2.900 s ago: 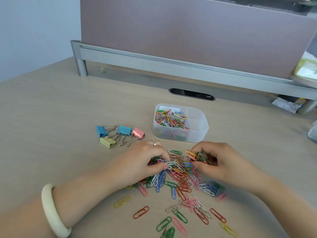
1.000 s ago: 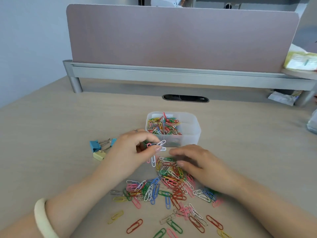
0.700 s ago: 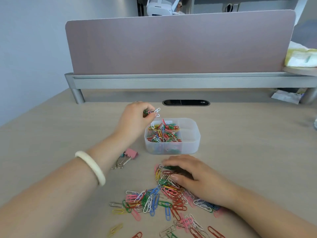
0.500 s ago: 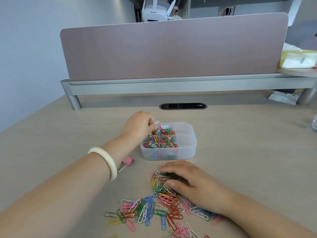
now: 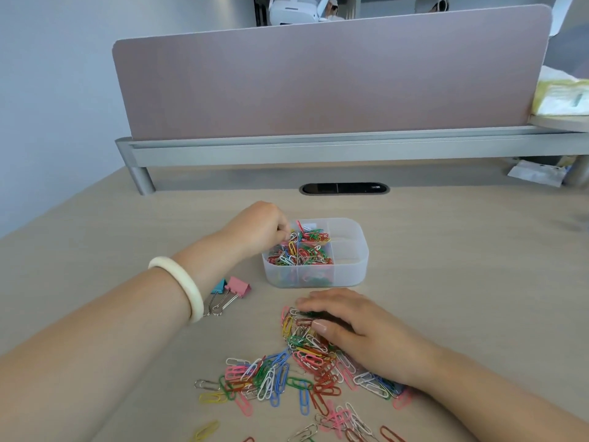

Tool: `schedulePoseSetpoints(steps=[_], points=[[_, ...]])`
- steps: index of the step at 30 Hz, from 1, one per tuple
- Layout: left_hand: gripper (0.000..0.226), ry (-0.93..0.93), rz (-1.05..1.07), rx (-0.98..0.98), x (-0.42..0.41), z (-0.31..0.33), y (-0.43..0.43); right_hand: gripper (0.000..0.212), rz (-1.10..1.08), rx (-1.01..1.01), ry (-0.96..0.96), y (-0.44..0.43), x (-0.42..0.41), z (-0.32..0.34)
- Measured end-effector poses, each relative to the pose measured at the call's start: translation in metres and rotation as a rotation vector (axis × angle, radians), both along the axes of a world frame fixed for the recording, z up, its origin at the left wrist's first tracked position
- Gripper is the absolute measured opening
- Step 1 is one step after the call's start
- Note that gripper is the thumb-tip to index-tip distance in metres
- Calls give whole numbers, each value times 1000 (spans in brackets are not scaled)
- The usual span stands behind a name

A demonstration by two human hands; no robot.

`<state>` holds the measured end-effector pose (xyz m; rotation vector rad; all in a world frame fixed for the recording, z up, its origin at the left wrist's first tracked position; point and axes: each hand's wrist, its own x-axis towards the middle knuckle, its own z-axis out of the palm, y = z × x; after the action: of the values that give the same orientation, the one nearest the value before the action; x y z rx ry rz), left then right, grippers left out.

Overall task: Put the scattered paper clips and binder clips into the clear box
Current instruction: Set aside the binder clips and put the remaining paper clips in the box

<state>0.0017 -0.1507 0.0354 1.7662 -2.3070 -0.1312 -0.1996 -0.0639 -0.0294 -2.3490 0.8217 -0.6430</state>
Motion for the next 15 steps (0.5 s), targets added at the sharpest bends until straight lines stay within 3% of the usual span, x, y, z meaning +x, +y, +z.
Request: schedulePoseSetpoints(steps=[5,8,11,15], points=[[24,59,-54,-51,7,5,27,35,-12,48,-9,2,-1,3],[21,210,-68,-153,13,6,61,31,-5,96,-23,5,-1,5],[17,326,-145,-70,25,-5,106,33,-27,186,-57,6,-3,8],[67,240,-233,65,31,-40,141,39,-43,184,56,6,3,8]])
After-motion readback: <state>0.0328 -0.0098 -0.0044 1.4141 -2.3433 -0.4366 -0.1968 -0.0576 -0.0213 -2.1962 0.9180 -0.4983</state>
